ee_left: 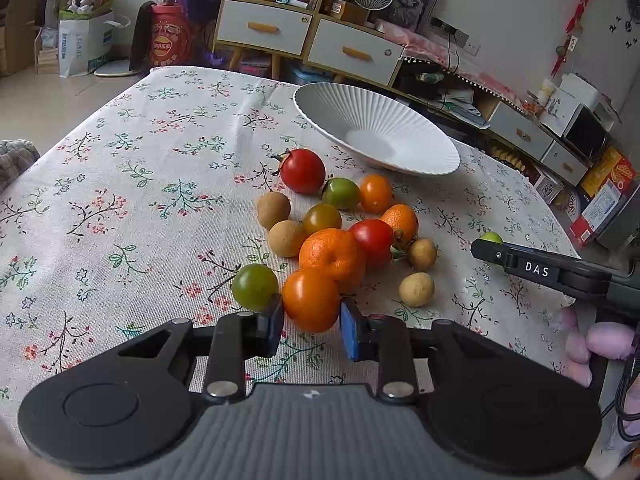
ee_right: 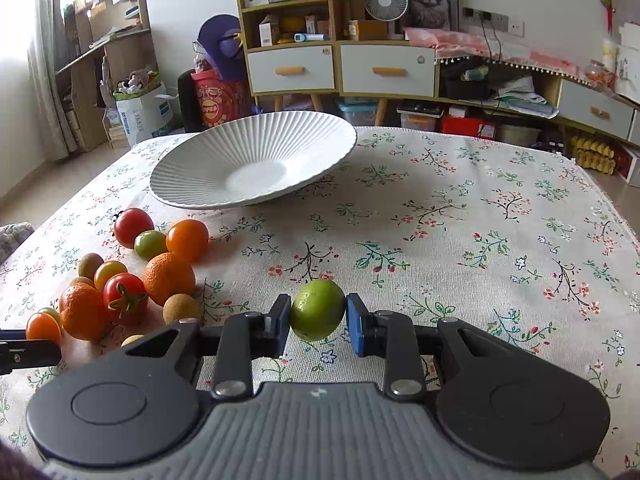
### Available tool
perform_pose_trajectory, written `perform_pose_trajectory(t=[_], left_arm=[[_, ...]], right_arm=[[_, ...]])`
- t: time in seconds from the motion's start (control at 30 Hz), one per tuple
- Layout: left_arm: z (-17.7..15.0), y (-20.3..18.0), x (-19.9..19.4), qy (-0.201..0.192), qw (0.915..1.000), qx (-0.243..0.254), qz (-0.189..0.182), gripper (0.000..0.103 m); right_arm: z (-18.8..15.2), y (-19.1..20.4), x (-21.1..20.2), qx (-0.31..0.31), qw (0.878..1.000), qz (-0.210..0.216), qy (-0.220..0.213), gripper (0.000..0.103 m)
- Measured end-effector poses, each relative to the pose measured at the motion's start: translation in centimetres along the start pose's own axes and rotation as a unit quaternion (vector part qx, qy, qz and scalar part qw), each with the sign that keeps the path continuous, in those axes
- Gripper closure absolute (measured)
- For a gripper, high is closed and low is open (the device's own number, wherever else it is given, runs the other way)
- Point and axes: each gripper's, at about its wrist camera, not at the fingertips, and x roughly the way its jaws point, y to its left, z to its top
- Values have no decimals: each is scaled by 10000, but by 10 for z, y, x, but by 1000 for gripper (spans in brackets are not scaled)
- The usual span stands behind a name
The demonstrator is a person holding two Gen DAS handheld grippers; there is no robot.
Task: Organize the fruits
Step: 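Grasp the green lime with the right tool while the left tool grasps an orange cherry tomato, then carry both fruits over the white plate and open both tools to release them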
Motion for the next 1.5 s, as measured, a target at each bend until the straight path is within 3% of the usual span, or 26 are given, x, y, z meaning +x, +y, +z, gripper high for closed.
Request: perform_pose_trajectory(t=[0.43,0.73,0.93,1.2,1.5], left_arm=[[32,-18,3,-215,9989,43,-404,78],[69,-34,25,-182,9991,107,-373,78],[89,-37,43,-182,9971,582,-448,78],[117,-31,93,-59,9904,1229,-632,78],[124,-37,130,80,9880,1491,-388,78]], right_arm=[[26,14,-9,36,9997,220,46,76],[57,15,-4,266,9991,308,99,76],[78,1,7,509,9961,716,37,76],[97,-7,29,63,9934,1141,-58,76],[98,9,60,-628,9907,1157,333,76]])
